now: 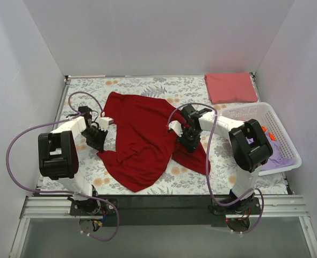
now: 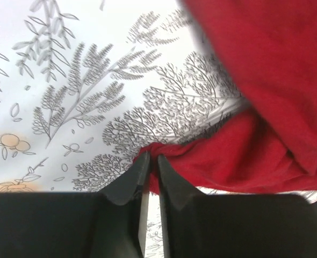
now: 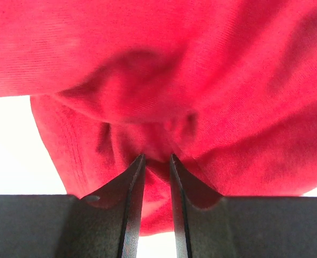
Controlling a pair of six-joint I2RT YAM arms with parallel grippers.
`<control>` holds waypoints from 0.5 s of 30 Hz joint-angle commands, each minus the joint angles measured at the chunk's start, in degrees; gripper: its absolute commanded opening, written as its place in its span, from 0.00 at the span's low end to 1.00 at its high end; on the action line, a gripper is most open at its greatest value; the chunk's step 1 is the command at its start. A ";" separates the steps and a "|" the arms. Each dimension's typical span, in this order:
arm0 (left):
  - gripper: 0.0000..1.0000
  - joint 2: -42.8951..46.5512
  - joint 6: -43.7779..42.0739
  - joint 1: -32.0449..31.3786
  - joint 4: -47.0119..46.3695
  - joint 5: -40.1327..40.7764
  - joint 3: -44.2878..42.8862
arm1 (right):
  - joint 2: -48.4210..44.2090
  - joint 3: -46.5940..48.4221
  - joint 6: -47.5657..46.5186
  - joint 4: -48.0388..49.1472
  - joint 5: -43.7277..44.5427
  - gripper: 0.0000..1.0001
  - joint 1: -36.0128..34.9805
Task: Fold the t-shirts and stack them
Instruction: Flatten the tshirt out
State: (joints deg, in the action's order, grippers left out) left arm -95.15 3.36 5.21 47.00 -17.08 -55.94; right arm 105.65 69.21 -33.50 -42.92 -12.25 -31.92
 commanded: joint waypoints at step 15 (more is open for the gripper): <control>0.26 -13.22 17.65 12.89 4.05 -8.84 -27.64 | 3.23 19.54 -1.14 -8.68 -11.84 0.37 -3.24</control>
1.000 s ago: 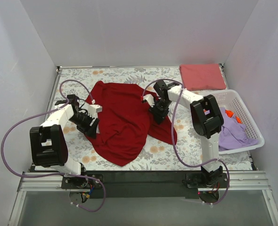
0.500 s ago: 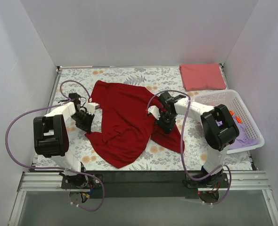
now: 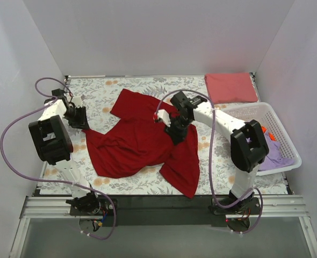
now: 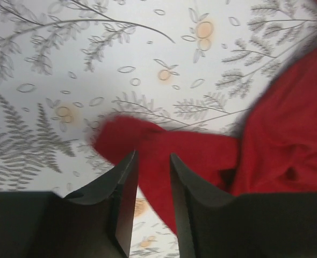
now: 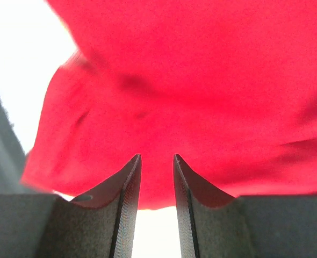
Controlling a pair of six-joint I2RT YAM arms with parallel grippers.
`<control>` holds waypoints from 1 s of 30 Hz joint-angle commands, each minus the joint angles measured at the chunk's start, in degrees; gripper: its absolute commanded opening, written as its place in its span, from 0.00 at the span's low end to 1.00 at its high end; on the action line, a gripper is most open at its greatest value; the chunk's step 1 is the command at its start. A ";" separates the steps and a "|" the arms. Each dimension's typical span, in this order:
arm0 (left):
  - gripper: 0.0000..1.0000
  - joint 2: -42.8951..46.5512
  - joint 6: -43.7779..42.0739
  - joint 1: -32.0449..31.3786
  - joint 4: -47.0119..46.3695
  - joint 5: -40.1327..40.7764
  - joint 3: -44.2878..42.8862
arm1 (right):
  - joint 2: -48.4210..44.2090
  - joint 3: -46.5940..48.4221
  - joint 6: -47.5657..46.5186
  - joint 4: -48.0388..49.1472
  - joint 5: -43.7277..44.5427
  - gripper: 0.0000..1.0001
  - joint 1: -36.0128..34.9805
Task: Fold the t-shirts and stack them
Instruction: Flatten the tshirt out
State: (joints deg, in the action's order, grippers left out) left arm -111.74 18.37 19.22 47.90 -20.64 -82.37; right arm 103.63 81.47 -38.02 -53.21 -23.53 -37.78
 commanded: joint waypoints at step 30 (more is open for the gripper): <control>0.45 12.95 6.50 3.98 1.68 -13.13 14.08 | -0.90 -0.66 -0.66 -6.65 -9.35 0.29 1.64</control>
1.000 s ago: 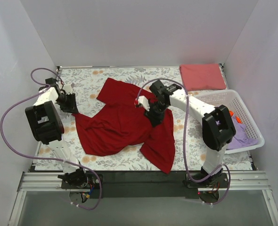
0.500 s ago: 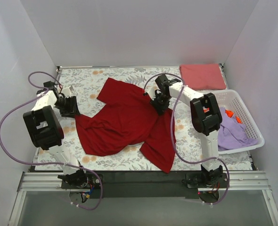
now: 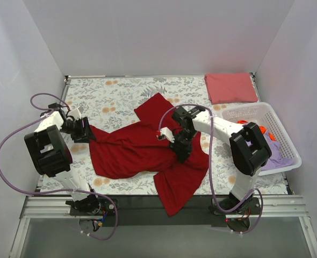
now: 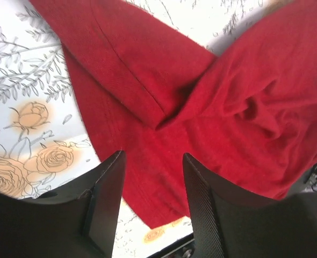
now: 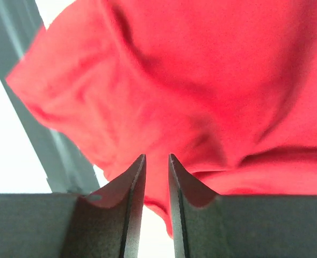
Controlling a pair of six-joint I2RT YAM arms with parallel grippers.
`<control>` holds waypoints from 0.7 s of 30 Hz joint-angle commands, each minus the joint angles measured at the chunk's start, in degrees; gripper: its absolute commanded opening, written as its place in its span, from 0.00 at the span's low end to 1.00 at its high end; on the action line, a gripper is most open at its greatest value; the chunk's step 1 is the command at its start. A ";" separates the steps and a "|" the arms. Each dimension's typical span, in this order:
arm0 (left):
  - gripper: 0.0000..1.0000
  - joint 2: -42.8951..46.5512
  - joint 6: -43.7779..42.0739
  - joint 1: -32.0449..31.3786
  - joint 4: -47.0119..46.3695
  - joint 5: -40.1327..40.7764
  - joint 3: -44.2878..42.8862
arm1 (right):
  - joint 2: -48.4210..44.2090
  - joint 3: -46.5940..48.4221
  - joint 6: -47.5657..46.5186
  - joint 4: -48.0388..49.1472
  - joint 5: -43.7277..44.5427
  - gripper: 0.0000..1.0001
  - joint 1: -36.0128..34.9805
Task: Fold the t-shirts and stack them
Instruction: Flatten the tshirt out
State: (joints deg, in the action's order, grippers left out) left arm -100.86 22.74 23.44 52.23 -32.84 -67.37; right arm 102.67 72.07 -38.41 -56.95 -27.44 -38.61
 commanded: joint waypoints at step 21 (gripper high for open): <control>0.30 -1.36 3.45 -0.33 -6.61 2.86 5.06 | 22.83 25.05 10.28 11.77 19.53 0.16 12.13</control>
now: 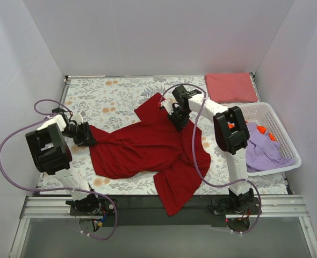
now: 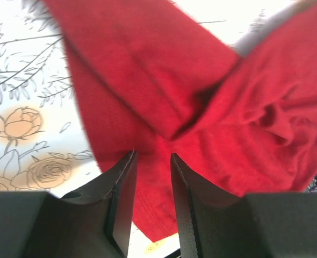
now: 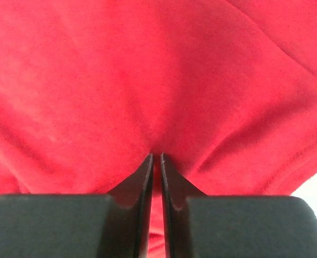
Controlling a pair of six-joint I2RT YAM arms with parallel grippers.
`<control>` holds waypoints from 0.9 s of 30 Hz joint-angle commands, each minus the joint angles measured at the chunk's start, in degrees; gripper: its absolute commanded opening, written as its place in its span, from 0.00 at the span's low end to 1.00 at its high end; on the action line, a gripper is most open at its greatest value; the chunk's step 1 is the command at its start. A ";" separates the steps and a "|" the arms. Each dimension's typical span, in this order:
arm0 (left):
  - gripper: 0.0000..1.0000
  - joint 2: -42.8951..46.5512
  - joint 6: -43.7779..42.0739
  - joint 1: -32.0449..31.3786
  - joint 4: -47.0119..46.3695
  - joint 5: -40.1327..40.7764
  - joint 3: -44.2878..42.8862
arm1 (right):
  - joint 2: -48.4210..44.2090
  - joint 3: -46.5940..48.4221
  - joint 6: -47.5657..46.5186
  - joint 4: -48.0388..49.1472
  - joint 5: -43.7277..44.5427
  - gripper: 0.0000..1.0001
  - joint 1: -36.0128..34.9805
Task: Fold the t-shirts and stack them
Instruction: Flatten the tshirt out
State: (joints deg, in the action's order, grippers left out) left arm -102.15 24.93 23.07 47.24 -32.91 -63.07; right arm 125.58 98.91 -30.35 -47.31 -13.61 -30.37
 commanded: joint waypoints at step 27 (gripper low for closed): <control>0.37 0.91 -4.01 0.40 4.87 -0.49 -13.83 | -3.86 1.81 -1.82 -3.93 -0.64 0.17 6.81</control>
State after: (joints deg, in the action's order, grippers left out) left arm -98.76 21.82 24.21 51.62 -30.98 -74.87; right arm 119.31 98.65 -31.92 -49.82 -15.97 -24.62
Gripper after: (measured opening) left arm 0.367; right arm 0.175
